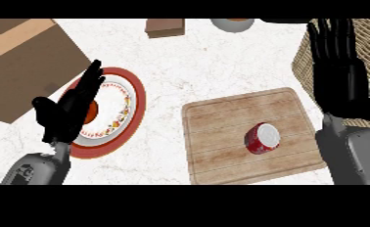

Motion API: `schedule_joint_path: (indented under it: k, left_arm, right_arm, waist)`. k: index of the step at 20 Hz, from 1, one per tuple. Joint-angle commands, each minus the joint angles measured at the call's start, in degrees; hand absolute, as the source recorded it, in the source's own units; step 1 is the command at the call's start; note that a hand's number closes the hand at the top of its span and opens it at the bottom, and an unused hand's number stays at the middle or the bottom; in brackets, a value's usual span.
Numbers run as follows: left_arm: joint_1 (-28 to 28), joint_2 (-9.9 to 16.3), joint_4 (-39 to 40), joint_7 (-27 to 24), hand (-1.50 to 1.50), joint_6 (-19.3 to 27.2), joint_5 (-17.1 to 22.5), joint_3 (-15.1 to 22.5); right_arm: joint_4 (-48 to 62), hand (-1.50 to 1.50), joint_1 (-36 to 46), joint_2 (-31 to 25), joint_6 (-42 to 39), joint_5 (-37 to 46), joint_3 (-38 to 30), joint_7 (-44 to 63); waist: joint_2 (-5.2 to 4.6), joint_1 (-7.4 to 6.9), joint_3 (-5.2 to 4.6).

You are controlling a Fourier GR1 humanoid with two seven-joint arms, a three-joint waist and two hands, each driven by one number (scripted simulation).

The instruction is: Pick the can from the cutting board and place it in the basket

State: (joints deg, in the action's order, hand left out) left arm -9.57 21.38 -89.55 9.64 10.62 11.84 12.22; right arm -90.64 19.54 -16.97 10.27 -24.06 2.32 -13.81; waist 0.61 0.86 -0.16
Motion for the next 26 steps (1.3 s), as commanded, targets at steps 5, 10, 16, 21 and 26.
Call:
schedule_joint_path:
  k: [5,10,16,21,26]
  left_arm:
    - [3.98,-3.47,-2.72,-8.93,0.00,5.89,-0.79,-6.54]
    - [6.58,-6.82,-5.12,-8.58,0.00,6.30,-0.32,-3.36]
    - [7.14,-8.03,-4.40,-11.02,0.00,6.50,-1.24,-2.92]
    - [10.54,-7.44,-4.37,-12.55,0.00,6.78,-1.18,-4.13]
    - [10.05,-6.81,-6.84,-10.15,0.00,6.40,-1.13,-3.43]
  right_arm:
    - [-14.60,1.50,-13.19,-11.27,-6.49,-0.55,0.53,12.46]
    - [-23.92,-1.50,-18.11,-9.95,-5.39,20.46,22.26,10.47]
    - [-27.93,-1.50,-20.72,-6.12,13.85,40.11,24.29,27.59]
    - [-31.68,-1.50,-23.17,-18.37,11.10,52.32,16.22,42.91]
    - [-39.98,-1.50,-21.97,-30.09,-5.33,52.94,14.41,59.76]
  waist:
    - [-0.01,0.54,0.03]
    - [0.28,-0.07,-0.12]
    - [0.07,1.05,-0.27]
    - [0.53,2.66,-0.70]
    - [0.45,1.43,-0.68]
